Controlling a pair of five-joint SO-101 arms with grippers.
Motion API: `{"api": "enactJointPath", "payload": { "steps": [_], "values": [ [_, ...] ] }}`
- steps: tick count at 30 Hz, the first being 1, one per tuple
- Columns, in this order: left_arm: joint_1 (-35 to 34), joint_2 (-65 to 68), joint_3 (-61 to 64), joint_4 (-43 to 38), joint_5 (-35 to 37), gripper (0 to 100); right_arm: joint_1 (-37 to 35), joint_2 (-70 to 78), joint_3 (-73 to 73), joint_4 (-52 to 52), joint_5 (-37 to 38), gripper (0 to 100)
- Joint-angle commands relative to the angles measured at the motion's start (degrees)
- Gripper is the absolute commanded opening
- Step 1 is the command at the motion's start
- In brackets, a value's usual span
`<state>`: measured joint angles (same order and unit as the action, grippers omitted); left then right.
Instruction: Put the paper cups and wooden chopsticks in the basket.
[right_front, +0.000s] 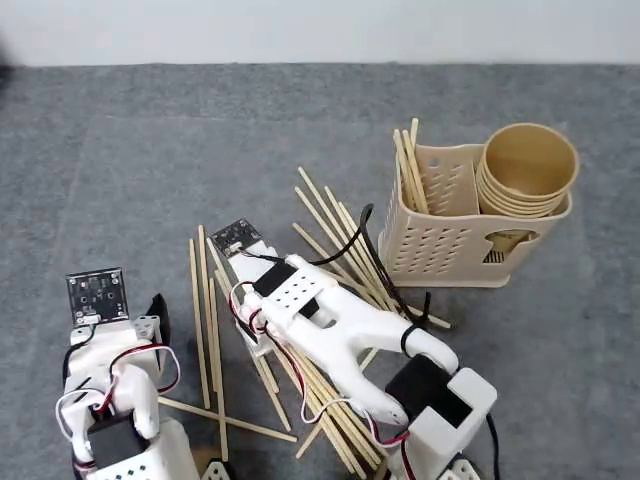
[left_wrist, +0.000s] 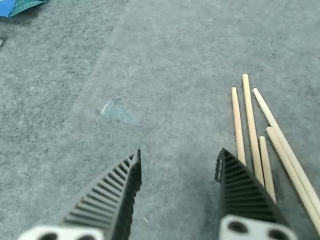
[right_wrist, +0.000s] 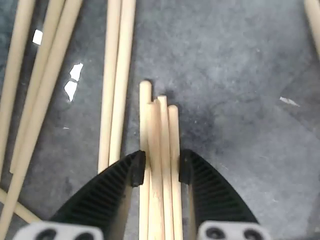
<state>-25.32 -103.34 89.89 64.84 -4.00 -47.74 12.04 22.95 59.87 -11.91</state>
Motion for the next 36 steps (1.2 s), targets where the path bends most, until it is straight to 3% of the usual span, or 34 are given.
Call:
{"api": "enactJointPath", "payload": {
  "steps": [1, 5, 14, 29, 36],
  "values": [
    [-0.1, -0.9, -0.5, -1.3, -0.5, 23, 2.2, 2.2, 0.6, -0.2, 1.0, 9.1],
    [-0.1, -0.9, -0.5, -1.3, -0.5, 23, 3.5, 2.0, 0.5, -0.2, 1.0, 0.5],
    [-0.1, -0.9, -0.5, -1.3, -0.5, 23, 7.5, 0.5, 0.2, -0.3, 6.7, 0.8],
    [-0.1, -0.9, -0.5, -1.3, -0.5, 23, 7.5, -23.8, -0.5, -0.2, 11.5, 0.8],
    [-0.1, -0.9, -0.5, -1.3, -0.5, 23, 8.2, -31.3, -7.8, -0.2, 11.3, 0.8]
  ]
}}
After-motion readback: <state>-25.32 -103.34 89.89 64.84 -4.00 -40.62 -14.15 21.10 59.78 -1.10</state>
